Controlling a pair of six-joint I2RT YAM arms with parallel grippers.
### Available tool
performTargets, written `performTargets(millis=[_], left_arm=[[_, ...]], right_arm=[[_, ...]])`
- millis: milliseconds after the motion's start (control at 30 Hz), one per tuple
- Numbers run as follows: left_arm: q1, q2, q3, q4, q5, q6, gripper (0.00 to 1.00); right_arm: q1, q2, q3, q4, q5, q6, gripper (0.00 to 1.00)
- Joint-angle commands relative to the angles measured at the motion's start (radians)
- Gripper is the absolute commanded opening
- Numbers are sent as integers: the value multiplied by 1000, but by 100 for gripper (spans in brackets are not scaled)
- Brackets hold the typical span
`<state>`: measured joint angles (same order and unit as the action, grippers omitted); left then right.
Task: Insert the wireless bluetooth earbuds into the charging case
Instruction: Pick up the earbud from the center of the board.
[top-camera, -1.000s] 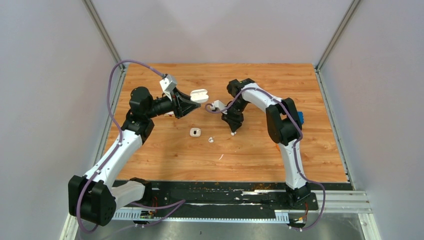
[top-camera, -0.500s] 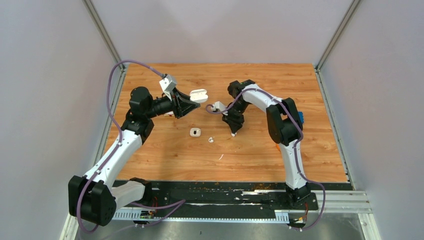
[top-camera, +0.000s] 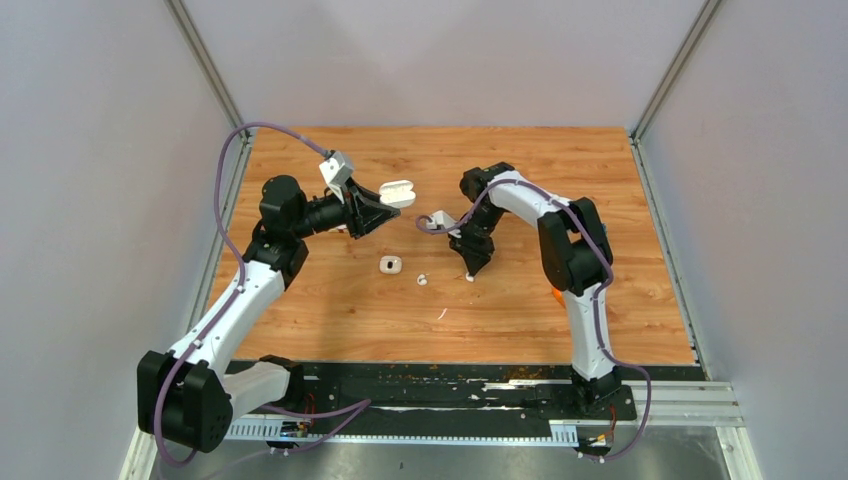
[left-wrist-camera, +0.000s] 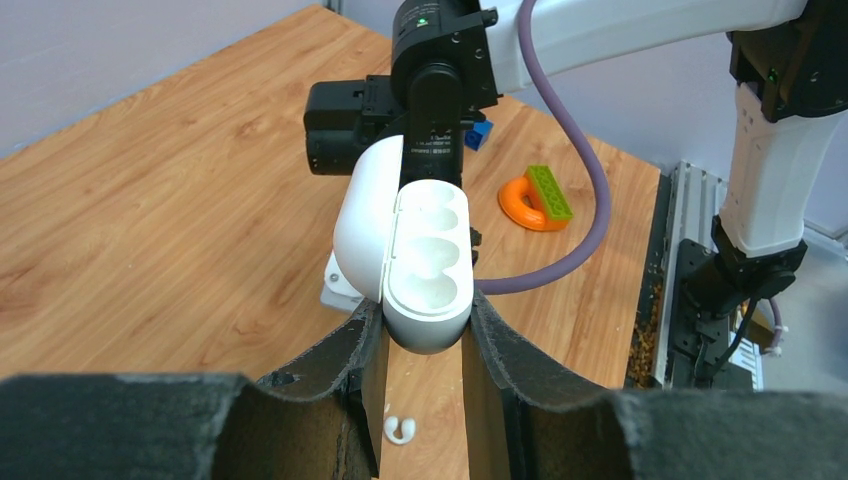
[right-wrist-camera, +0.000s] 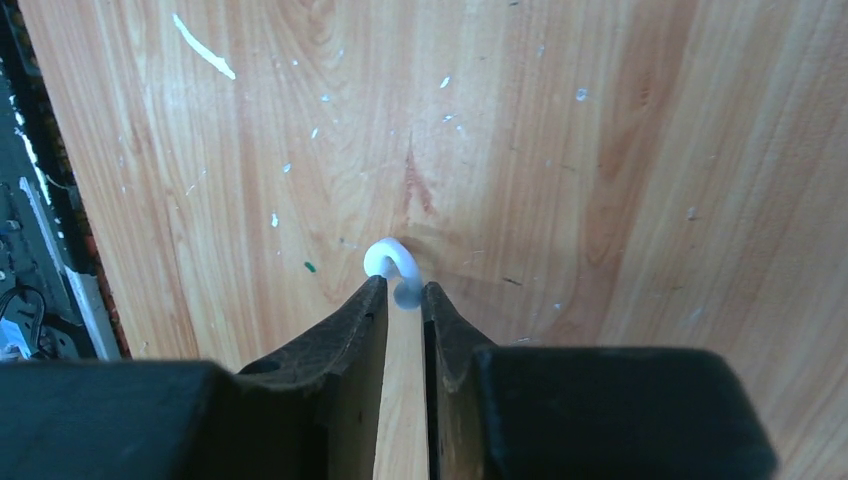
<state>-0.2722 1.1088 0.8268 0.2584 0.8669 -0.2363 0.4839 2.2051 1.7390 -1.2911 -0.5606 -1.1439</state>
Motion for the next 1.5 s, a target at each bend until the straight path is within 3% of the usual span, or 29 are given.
performTargets(millis=[0, 833, 1467], left_arm=[[6, -25, -3, 50, -3, 1, 0], [5, -14, 6, 49, -7, -3, 0], [8, -3, 17, 32, -3, 9, 0]], right_arm=[[6, -79, -27, -22, -50, -47, 19], [23, -22, 86, -13, -15, -89, 18], [56, 9, 38, 1, 48, -150, 20]])
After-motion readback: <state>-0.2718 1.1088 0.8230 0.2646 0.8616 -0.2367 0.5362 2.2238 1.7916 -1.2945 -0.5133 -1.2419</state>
